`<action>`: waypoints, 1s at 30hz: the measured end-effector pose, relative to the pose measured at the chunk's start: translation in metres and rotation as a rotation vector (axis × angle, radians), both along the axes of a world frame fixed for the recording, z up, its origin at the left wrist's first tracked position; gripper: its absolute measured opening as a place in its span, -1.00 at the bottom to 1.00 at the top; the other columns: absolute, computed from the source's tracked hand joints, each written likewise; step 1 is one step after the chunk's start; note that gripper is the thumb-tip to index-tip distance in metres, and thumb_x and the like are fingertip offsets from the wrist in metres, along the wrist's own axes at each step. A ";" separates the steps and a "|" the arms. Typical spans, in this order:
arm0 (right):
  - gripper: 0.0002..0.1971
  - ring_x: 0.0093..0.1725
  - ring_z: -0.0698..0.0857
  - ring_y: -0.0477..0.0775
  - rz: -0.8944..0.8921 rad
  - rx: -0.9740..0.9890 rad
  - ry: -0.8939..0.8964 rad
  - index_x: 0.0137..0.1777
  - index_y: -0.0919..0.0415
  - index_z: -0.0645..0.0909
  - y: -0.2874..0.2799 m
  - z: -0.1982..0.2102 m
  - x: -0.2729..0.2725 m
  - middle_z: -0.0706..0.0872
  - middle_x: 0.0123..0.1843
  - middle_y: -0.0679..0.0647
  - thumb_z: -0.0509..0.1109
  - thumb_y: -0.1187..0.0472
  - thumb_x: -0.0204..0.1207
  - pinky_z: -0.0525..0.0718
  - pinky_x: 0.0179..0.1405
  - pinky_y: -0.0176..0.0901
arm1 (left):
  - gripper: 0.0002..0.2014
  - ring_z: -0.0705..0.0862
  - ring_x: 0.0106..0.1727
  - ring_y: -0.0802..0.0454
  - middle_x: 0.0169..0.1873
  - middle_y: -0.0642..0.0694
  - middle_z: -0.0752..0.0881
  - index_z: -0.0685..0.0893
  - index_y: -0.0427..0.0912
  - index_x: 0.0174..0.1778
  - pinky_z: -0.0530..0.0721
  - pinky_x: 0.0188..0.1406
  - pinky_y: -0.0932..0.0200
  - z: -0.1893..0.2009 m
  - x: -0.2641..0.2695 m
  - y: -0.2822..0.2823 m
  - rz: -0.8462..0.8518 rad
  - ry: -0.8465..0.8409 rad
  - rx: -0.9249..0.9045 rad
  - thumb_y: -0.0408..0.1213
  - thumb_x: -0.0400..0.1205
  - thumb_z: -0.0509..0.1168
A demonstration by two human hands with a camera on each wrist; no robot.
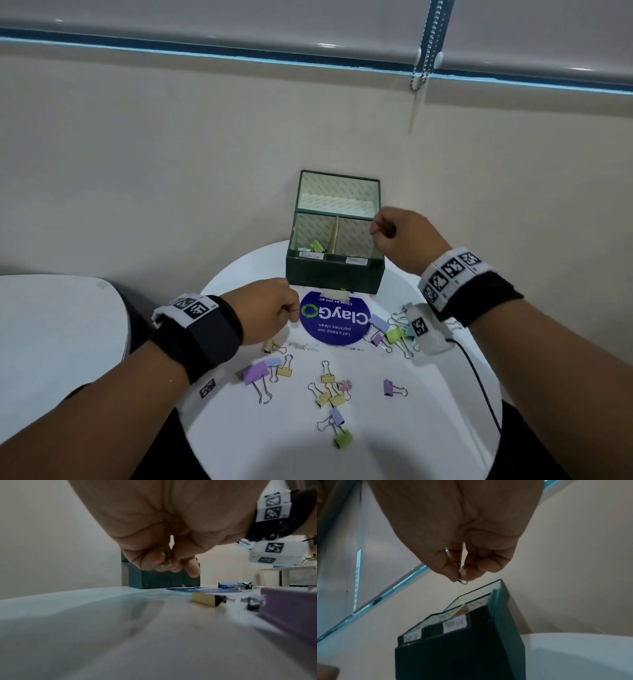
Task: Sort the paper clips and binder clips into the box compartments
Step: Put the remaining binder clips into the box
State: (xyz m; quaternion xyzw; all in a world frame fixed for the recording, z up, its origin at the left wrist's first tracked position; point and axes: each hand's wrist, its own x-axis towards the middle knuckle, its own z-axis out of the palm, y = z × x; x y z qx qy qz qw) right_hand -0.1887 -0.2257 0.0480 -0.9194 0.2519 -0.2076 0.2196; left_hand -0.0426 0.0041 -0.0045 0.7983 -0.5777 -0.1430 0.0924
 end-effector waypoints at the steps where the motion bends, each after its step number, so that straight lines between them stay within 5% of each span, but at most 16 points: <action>1: -0.87 -0.20 0.66 -0.10 -0.004 -0.004 -0.011 -0.05 0.02 0.64 -0.001 0.002 0.007 0.71 -0.15 -0.08 0.36 0.30 0.61 0.54 -0.27 -0.37 | -0.73 0.57 0.02 0.12 -0.03 0.16 0.57 0.72 0.01 0.01 0.52 0.11 0.28 0.001 -0.001 0.000 0.015 0.016 -0.004 -0.35 0.68 0.12; 6: -0.87 -0.11 0.70 0.03 -0.025 -0.032 0.060 -0.03 0.02 0.67 -0.005 -0.002 0.024 0.72 -0.12 -0.05 0.38 0.29 0.59 0.54 -0.25 -0.33 | -0.84 0.60 -0.05 0.13 -0.14 0.15 0.64 0.72 0.08 0.02 0.62 0.09 0.20 0.006 -0.009 0.006 0.023 0.042 0.068 -0.18 0.61 0.25; 11: -0.73 0.11 0.70 0.03 -0.047 -0.105 0.132 0.24 -0.05 0.69 0.000 -0.006 0.020 0.64 0.22 -0.05 0.42 0.23 0.59 0.67 0.10 -0.14 | -0.82 0.62 -0.07 0.16 -0.11 0.15 0.65 0.71 0.16 0.02 0.66 0.05 0.17 0.005 -0.007 0.013 0.054 0.042 0.156 -0.09 0.51 0.39; 16: -0.87 0.01 0.71 -0.04 0.292 -0.237 0.345 0.11 -0.01 0.71 0.050 -0.014 0.005 0.72 0.06 -0.10 0.40 0.17 0.62 0.76 0.11 -0.07 | -0.79 0.64 -0.10 0.18 -0.11 0.14 0.66 0.72 0.15 -0.06 0.69 -0.01 0.16 0.000 -0.002 0.020 0.071 0.014 0.180 0.00 0.42 0.50; 21: -0.68 -0.02 0.65 -0.19 0.587 -0.176 0.725 0.31 -0.17 0.69 0.099 -0.043 -0.009 0.73 0.10 -0.23 0.46 0.05 0.55 0.70 0.09 -0.20 | -0.95 0.65 -0.20 0.17 -0.26 0.13 0.72 0.69 0.05 -0.29 0.64 -0.24 0.24 -0.004 -0.002 0.014 0.073 -0.007 0.147 -0.20 0.42 0.42; 30: -0.85 0.05 0.69 -0.06 0.588 -0.206 0.702 0.08 -0.03 0.69 0.095 -0.051 -0.013 0.76 0.06 -0.12 0.34 0.16 0.59 0.73 0.17 -0.06 | -0.86 0.65 -0.11 0.14 -0.22 0.17 0.68 0.71 0.08 -0.10 0.64 -0.12 0.24 -0.007 0.000 0.017 0.103 -0.004 0.116 -0.16 0.46 0.46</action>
